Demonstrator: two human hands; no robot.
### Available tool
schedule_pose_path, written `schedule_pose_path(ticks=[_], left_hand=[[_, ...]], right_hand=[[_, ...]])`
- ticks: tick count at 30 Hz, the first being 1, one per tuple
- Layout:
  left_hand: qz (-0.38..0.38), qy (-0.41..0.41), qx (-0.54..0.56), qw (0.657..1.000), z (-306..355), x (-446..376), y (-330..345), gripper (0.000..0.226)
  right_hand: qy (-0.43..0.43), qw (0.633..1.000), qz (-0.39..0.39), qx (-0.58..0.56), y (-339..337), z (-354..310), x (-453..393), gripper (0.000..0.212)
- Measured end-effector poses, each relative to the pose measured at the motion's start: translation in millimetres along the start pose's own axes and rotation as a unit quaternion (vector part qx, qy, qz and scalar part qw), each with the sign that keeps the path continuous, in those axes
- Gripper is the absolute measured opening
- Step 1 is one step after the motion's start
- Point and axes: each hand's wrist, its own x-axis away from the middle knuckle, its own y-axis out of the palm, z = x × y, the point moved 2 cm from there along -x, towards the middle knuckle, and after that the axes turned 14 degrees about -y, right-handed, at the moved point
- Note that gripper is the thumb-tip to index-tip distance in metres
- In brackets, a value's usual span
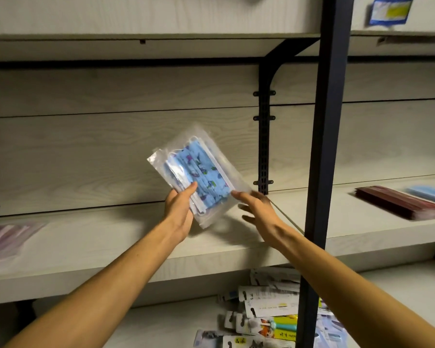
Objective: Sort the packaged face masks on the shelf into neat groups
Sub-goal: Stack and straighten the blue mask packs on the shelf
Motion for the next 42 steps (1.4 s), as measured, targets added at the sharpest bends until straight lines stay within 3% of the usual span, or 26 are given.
schedule_pose_path(ticks=[3,7,10,15,19,23,30,35,37,39,42], left_hand=[[-0.030,-0.047,0.059,0.997,-0.5,7.2,13.9,0.037],[-0.087,-0.101,0.038,0.990,-7.4,24.8,21.2,0.043],[-0.093,-0.086,0.009,0.992,6.0,29.9,4.2,0.055],[0.034,0.017,-0.125,0.991,29.6,22.3,-45.0,0.092],[0.055,0.013,-0.244,0.968,11.0,25.8,-65.3,0.069],[0.078,0.031,-0.280,0.956,11.0,25.8,-67.1,0.047],[0.051,0.074,-0.291,0.953,11.8,41.3,-57.3,0.049],[0.033,0.061,-0.290,0.954,13.4,43.0,-52.5,0.037],[0.030,0.053,-0.283,0.957,12.4,41.7,-51.2,0.035],[0.035,0.050,-0.277,0.959,10.9,39.3,-50.5,0.034],[0.036,0.044,-0.269,0.961,8.0,34.3,-51.7,0.034]], right_hand=[[0.020,0.994,-0.049,-0.092,12.7,-0.2,4.7,0.043],[-0.011,0.983,0.060,-0.174,22.9,-10.2,0.8,0.035],[-0.061,0.987,0.101,-0.111,13.4,-21.7,-6.7,0.031],[-0.134,0.990,0.043,0.029,-1.6,-26.8,-6.1,0.027],[-0.125,0.988,-0.029,0.080,-1.8,-7.6,7.3,0.022],[-0.144,0.987,-0.020,0.068,0.9,-11.4,9.3,0.017],[-0.157,0.986,-0.028,0.045,2.3,-8.0,12.5,0.039],[-0.150,0.988,-0.027,0.015,3.1,-8.0,15.4,0.061],[-0.135,0.991,-0.001,-0.013,0.3,-7.1,16.6,0.051],[-0.116,0.989,0.062,-0.065,-6.1,-5.7,17.7,0.029],[-0.111,0.984,0.121,-0.071,-16.3,-4.1,23.6,0.023]])
